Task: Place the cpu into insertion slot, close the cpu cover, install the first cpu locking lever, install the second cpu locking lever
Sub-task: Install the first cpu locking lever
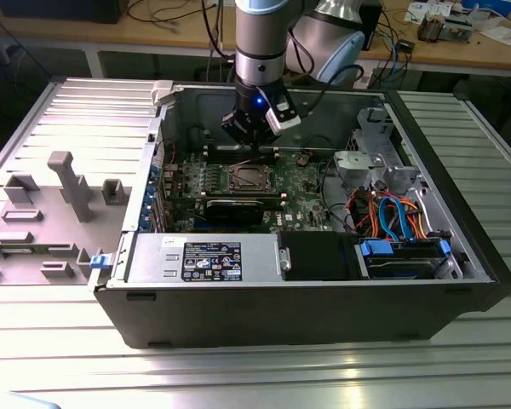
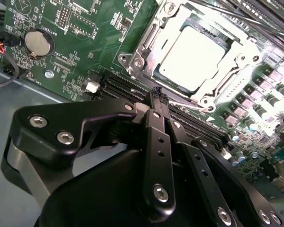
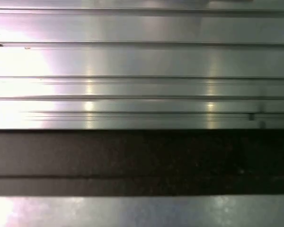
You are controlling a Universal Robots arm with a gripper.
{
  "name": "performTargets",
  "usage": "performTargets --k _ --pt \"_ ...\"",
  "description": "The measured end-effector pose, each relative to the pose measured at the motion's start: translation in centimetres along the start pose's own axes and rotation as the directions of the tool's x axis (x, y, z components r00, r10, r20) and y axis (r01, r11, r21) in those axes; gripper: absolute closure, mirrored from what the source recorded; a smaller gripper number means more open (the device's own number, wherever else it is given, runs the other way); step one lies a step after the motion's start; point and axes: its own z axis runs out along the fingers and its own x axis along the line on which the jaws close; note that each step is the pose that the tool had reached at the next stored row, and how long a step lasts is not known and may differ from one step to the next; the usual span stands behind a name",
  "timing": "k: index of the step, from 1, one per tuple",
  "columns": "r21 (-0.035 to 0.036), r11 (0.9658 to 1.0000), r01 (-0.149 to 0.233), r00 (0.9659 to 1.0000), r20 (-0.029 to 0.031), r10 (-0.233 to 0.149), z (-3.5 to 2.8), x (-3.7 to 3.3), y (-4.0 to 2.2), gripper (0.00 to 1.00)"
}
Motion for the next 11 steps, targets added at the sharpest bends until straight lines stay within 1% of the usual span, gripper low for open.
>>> performTargets --k 1,11 --pt "0.0001 1.0 0.0 1.0 0.0 0.0 0.21 -0.12 -0.01 0.89" --pt "0.0001 1.0 -0.002 1.0 0.0001 0.002 1.06 -0.54 -0.04 0.89"
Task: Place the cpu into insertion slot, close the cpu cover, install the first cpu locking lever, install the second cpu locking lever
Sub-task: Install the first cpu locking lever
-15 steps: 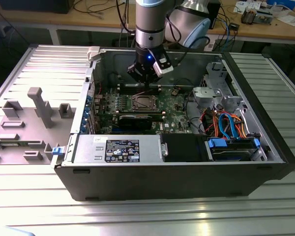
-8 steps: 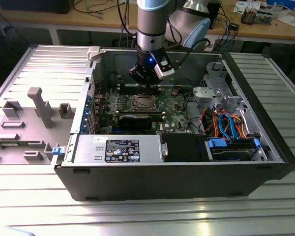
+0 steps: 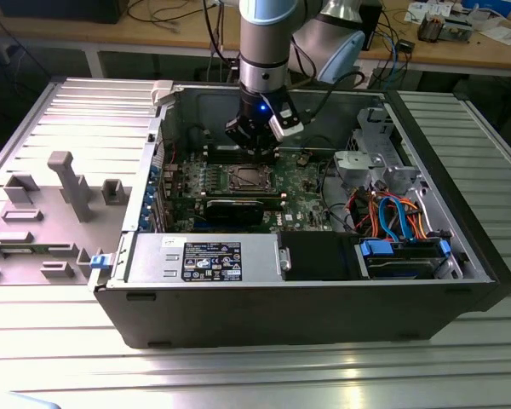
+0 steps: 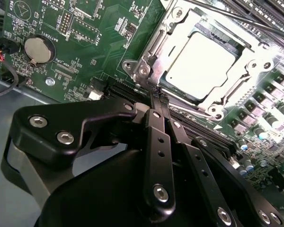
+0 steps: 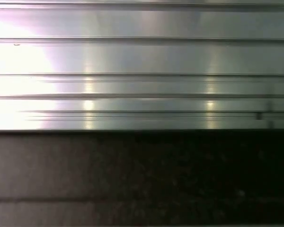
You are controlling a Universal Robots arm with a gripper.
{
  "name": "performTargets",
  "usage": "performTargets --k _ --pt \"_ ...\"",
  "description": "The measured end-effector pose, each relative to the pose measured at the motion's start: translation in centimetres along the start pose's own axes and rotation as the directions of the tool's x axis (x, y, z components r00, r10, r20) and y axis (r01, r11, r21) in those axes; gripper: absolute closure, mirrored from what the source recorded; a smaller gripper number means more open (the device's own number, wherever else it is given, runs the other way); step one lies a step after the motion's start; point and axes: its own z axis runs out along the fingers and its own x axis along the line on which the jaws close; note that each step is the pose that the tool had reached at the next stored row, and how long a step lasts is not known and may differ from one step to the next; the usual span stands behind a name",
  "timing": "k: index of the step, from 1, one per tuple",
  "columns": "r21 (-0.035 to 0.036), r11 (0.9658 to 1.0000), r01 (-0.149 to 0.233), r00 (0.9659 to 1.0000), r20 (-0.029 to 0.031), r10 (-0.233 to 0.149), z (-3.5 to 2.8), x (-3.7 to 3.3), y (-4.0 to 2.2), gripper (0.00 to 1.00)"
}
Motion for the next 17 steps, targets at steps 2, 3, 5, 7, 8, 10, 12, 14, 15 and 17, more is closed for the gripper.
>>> performTargets --k 2,3,5,7,8,10,12,14,15,17 --pt "-0.0001 1.0 0.0 1.0 0.0001 0.0 0.17 -0.07 -0.01 0.89" --pt "0.0002 1.0 0.0 1.0 0.0 0.0 0.19 -0.07 -0.01 0.89" --pt "0.0002 1.0 0.0 1.0 -0.0001 0.0 0.2 -0.08 -0.01 0.89" --pt "-0.0003 1.0 0.0 1.0 0.0002 0.0 0.14 -0.08 0.0 0.89" --pt "-0.0002 1.0 0.0 1.0 0.0002 0.0 0.07 -0.09 0.0 0.89" --pt "-0.0003 1.0 0.0 1.0 0.0002 0.0 0.01 -0.09 0.01 0.89" --pt "0.0001 1.0 0.0 1.0 -0.0001 0.0 0.01 -0.13 0.0 0.89" --pt "0.0013 1.0 0.0 1.0 -0.0003 0.0 0.08 -0.23 0.0 0.89" --pt "0.002 1.0 0.0 1.0 -0.0004 0.0 0.13 -0.28 0.0 0.89" --pt "0.0025 1.0 0.0 1.0 -0.0006 0.0 0.14 -0.29 -0.01 0.89"
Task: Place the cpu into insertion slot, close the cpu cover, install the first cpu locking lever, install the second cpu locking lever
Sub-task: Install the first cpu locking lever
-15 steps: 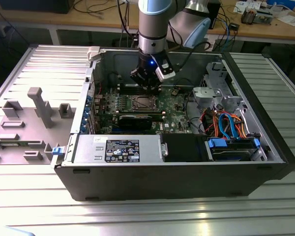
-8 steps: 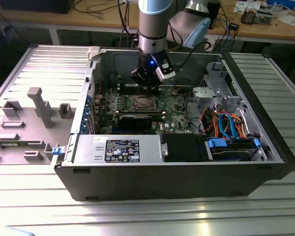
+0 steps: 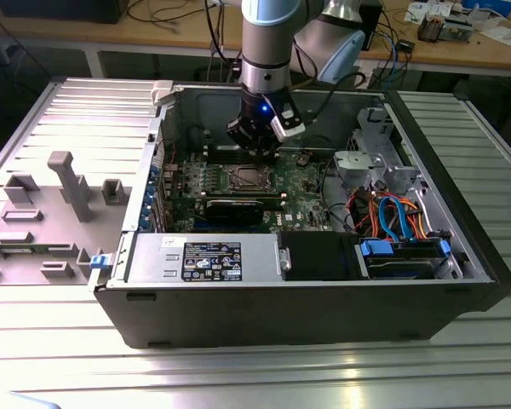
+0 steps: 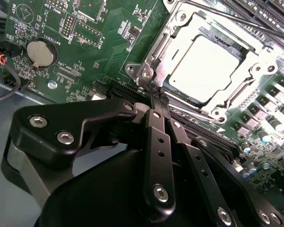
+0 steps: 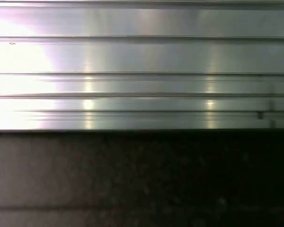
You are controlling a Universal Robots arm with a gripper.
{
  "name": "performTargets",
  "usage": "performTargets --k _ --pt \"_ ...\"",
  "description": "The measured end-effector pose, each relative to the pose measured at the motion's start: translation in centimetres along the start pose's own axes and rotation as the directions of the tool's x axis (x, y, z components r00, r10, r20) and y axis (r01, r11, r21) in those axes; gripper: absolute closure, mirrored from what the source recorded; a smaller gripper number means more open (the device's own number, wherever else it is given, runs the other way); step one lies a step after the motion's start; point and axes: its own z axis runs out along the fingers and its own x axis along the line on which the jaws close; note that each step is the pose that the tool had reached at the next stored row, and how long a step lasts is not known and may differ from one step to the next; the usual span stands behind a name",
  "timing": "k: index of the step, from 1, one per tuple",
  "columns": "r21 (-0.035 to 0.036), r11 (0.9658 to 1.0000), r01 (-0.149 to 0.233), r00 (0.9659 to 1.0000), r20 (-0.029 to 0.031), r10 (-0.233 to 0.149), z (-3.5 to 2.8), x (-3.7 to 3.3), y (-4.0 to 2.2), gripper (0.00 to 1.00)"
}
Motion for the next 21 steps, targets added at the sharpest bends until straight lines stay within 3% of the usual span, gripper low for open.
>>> performTargets --k 8,15,21 --pt "0.0058 1.0 0.0 1.0 -0.0001 0.0 0.02 -0.01 0.01 0.89" --pt "0.0194 0.9998 0.001 1.0 -0.0007 -0.001 0.03 -0.05 0.01 0.89" --pt "0.0234 0.9997 0.001 1.0 -0.0015 -0.001 0.18 -0.13 0.0 0.89"
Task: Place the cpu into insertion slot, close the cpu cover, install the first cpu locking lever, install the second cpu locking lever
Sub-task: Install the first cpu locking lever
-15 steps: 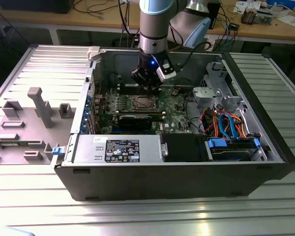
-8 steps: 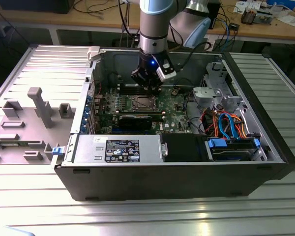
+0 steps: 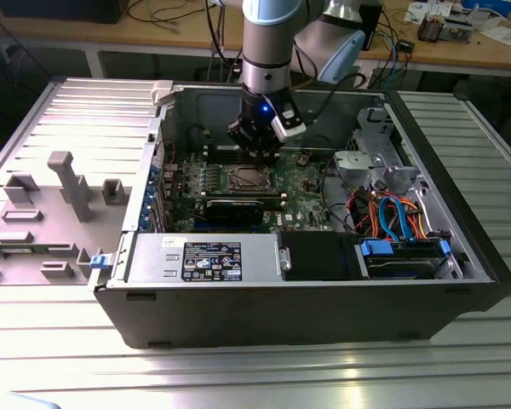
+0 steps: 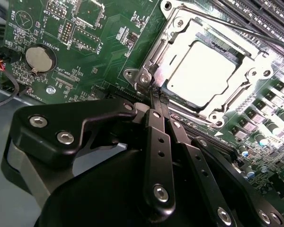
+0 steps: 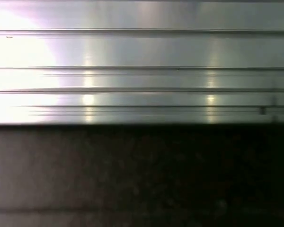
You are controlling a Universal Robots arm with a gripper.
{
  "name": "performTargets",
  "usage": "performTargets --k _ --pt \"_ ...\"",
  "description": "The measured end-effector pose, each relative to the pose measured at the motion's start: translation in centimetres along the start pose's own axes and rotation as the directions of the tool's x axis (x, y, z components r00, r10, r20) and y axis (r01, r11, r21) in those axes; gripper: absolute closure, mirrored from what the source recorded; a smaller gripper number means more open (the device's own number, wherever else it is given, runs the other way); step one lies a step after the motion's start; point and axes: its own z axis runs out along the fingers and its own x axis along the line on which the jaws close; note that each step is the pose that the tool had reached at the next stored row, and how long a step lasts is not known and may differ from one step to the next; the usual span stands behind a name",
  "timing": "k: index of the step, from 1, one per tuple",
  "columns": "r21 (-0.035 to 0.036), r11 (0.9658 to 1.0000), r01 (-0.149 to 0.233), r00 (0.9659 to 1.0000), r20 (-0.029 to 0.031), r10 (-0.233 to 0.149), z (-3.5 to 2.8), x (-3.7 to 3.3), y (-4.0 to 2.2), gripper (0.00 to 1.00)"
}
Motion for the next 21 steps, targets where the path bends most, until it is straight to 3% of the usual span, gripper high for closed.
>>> performTargets --k 5,6,7,9,15,21 --pt "-0.0008 1.0 0.0 1.0 0.0 0.0 0.18 -0.06 0.01 0.89" --pt "-0.0038 1.0 0.0 1.0 0.0 0.0 0.18 -0.06 0.0 0.89" --pt "-0.011 0.9999 0.0 1.0 0.0004 0.0 0.21 -0.07 0.02 0.89" --pt "-0.0321 0.9995 -0.001 1.0 0.0 0.001 0.19 -0.06 0.01 0.89" --pt "-0.0331 0.9995 -0.001 1.0 0.0001 0.001 -0.52 -0.08 0.02 0.89" --pt "-0.0285 0.9996 -0.001 1.0 -0.0001 0.001 -0.58 -0.08 -0.08 0.89"
